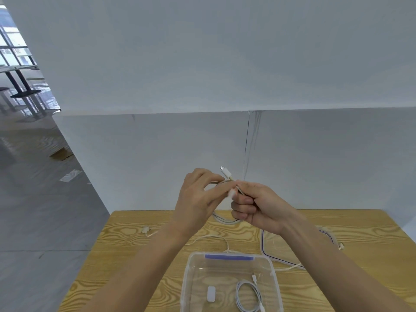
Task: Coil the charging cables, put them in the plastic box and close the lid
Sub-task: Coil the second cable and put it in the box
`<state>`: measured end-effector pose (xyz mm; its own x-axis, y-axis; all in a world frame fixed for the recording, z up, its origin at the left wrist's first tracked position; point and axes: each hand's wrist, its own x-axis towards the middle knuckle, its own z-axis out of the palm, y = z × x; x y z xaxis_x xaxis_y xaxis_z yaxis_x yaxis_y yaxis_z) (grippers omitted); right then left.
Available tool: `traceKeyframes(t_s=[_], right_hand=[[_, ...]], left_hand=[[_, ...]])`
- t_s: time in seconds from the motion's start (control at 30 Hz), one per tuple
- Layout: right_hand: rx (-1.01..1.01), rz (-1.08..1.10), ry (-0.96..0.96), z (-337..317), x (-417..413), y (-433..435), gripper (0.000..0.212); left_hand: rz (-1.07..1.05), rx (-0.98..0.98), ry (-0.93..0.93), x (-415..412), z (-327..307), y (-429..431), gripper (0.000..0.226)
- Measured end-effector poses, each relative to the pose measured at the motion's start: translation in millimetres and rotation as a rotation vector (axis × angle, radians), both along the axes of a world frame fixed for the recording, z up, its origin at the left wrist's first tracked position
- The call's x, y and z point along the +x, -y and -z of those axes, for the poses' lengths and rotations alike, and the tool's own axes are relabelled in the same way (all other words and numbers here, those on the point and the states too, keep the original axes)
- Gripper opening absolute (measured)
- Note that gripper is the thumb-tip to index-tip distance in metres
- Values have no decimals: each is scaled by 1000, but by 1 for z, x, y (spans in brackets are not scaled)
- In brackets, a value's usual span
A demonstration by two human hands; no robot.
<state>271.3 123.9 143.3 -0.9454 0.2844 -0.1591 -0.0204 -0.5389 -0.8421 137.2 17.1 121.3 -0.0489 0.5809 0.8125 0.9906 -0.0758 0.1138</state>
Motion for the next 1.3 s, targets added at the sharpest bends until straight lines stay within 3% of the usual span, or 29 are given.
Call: traceKeyframes(t_s=[0.13, 0.2, 0.33, 0.4, 0.5, 0.63, 0.7, 0.77, 0.83, 0.93, 1.3], right_hand=[[8, -7, 14, 0, 0, 1, 34], [69, 1, 45, -1, -2, 5, 22], [117, 28, 10, 0, -3, 15, 49], [142, 42, -24, 1, -3, 18, 44], [136, 41, -65, 3, -2, 18, 23], [63, 48, -37, 4, 2, 15, 49], [21, 16, -46, 3, 4, 13, 37], [-43, -70, -107, 5, 7, 8, 19], [-71, -148, -151, 4, 12, 0, 12], [15, -182, -88, 2, 16, -12, 21], [160, -222, 58, 4, 24, -15, 48]], left_hand=[[0, 142, -38, 9, -5, -2, 13], [50, 124, -41, 14, -9, -3, 7], [91, 148, -32, 32, -24, -9, 12], [132, 148, 11, 41, -33, -7, 9], [154, 54, 47, 48, -42, -4, 17], [82, -31, 1, 41, -37, -14, 13], [28, -133, 22, 32, -33, -14, 24], [-13, -256, 122, 25, -35, -7, 38], [27, -376, 403, 20, -40, 3, 45], [134, -463, 839, 16, -48, 14, 37], [62, -476, 953, 7, -31, 27, 18]])
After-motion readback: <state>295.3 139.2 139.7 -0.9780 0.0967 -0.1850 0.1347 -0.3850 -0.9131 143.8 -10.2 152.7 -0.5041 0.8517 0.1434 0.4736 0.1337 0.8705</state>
